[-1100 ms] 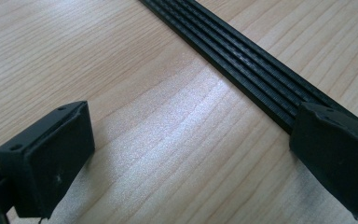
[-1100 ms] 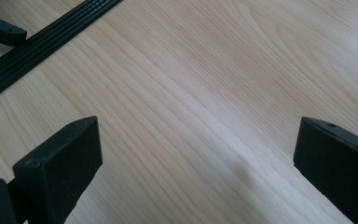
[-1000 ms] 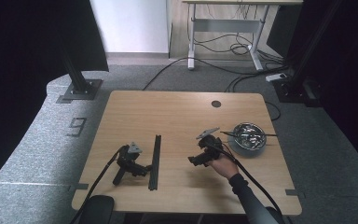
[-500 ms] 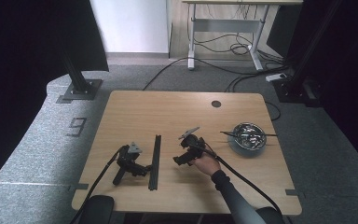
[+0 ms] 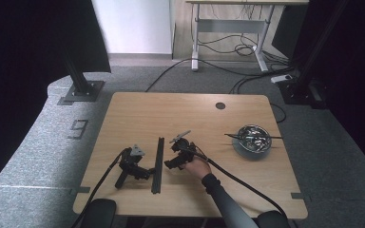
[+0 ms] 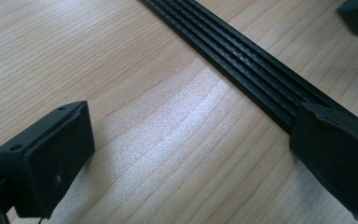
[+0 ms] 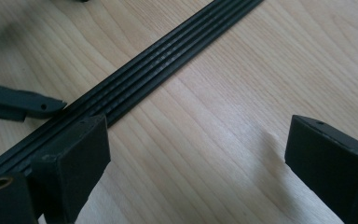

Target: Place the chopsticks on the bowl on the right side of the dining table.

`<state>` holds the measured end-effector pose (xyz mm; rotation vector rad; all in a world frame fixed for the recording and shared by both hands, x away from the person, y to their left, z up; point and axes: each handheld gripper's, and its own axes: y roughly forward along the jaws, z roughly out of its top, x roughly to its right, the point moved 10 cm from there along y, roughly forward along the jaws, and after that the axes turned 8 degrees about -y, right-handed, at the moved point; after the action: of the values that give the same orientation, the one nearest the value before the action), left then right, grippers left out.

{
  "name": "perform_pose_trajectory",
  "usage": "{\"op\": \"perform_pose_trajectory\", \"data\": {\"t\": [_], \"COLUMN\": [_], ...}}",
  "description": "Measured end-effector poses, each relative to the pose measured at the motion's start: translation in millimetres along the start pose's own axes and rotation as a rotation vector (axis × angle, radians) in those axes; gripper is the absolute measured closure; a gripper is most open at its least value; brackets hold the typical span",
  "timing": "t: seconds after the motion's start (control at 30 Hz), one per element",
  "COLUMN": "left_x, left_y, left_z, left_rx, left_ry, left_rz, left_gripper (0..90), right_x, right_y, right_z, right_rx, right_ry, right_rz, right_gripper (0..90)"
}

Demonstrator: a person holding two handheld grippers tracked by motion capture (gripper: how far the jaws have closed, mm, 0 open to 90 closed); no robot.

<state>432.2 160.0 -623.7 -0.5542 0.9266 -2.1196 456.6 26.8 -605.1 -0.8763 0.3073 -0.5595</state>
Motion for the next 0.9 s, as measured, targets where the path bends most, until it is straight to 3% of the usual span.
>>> {"op": "perform_pose_trajectory", "data": {"t": [0.53, 0.9], "left_x": [-0.1, -0.1], "left_y": [-0.1, 0.0], "left_z": [-0.1, -0.1], "left_rx": [-0.001, -0.001], "left_ry": [0.002, 0.0], "left_rz": [0.0, 0.0], "left_gripper": [0.0, 0.0], "right_x": [-8.8, -8.5], "right_y": [16.0, 25.5], "right_z": [15.6, 13.5], "right_rx": [0.01, -0.017], "right_ry": [-0.016, -0.035], "right_rz": [-0.014, -0.034], "right_gripper": [6.9, 7.2]}}
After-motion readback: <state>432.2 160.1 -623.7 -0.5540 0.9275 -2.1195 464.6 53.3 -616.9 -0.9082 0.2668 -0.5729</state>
